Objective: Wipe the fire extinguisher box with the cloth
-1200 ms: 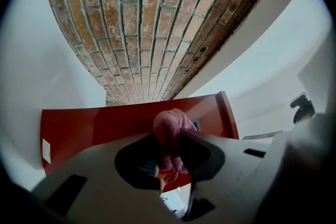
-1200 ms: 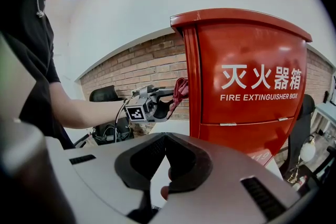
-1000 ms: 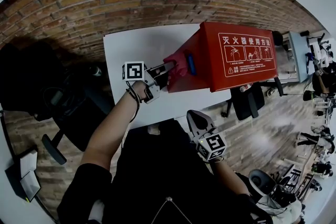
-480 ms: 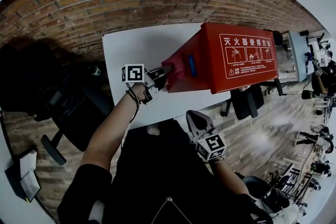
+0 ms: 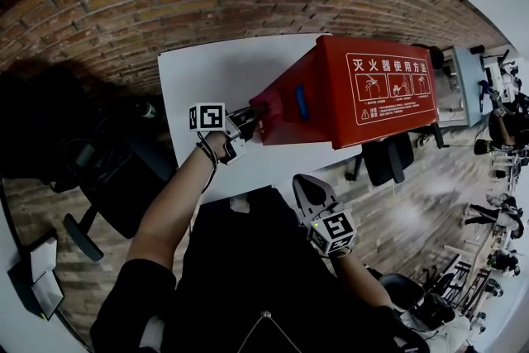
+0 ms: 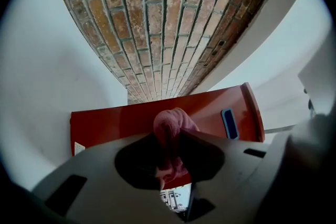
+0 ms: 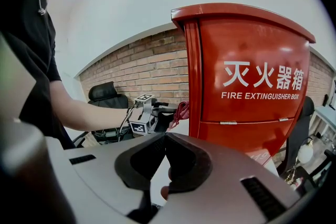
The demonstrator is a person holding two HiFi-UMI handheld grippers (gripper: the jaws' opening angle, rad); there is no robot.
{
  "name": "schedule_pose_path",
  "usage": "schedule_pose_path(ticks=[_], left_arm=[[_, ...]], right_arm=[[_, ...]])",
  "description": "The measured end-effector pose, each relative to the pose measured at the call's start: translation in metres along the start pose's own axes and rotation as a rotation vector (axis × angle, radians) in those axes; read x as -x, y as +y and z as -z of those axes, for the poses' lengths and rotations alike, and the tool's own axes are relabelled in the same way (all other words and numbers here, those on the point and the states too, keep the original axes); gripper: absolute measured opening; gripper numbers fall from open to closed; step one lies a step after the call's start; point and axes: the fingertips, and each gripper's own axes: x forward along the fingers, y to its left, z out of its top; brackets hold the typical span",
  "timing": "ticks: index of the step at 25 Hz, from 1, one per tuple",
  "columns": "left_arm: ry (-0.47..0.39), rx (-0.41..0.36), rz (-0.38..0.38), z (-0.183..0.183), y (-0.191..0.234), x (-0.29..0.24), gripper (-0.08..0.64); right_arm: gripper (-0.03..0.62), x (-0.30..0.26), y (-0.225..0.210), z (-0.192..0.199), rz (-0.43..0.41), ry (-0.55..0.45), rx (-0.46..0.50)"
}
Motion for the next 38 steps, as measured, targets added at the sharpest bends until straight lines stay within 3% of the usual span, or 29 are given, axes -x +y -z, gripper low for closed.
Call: schedule_pose_path(ticks=[38], left_arm=[[0.053,-0.048,-0.260,0.006,0.125,0.011,0.107]], right_arm=[[0.018,-0.008,-0.001,-0.001,0.001,0.058,0.030]])
